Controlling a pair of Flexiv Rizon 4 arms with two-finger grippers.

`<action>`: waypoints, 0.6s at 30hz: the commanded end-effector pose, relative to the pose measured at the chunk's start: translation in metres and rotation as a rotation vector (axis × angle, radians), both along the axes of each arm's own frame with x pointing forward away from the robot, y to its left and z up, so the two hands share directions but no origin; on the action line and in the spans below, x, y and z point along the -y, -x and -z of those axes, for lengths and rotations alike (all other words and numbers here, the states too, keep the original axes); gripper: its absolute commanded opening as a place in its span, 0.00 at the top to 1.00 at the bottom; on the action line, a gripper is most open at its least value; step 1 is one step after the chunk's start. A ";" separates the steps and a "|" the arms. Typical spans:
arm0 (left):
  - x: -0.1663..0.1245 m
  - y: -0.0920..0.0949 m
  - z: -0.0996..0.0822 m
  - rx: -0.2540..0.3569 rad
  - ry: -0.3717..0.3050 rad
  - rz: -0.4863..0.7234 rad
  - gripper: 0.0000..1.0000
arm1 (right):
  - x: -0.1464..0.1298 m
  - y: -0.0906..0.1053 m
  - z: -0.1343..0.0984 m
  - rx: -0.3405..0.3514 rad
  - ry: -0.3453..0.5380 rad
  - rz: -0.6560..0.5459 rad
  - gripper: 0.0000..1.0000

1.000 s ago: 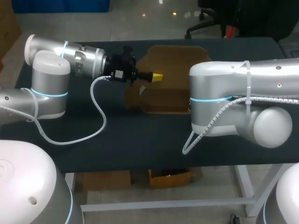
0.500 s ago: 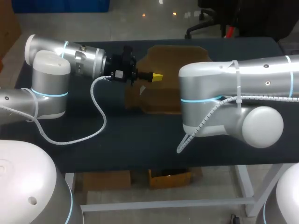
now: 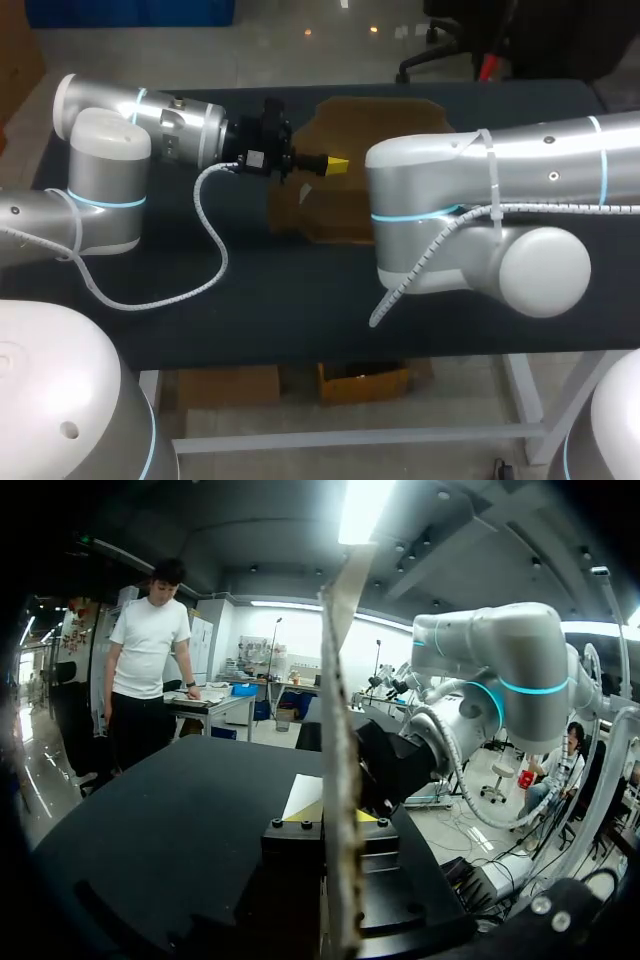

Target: Assemble the packaging by folding the flat box into shape, placing the metal phone stand inside, and closing the box properly

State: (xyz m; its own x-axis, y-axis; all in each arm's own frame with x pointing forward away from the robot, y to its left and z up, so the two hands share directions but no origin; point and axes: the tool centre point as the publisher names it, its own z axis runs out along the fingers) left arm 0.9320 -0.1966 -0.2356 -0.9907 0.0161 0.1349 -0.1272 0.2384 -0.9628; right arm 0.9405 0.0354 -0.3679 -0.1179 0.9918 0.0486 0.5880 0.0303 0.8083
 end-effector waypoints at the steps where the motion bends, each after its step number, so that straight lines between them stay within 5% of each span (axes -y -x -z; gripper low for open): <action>1: 0.000 0.000 0.002 -0.001 -0.001 0.002 1.00 | -0.003 -0.003 0.002 -0.003 0.013 0.024 0.87; 18: 0.000 0.000 0.002 -0.001 -0.001 0.002 1.00 | -0.001 -0.012 0.006 -0.013 0.006 0.034 0.85</action>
State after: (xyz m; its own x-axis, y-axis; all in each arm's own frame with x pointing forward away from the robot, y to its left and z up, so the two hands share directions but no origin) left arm 0.9323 -0.1969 -0.2356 -0.9908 0.0156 0.1347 -0.1272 0.2383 -0.9628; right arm 0.9496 0.0367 -0.3722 -0.0867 0.9952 0.0451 0.5982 0.0158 0.8012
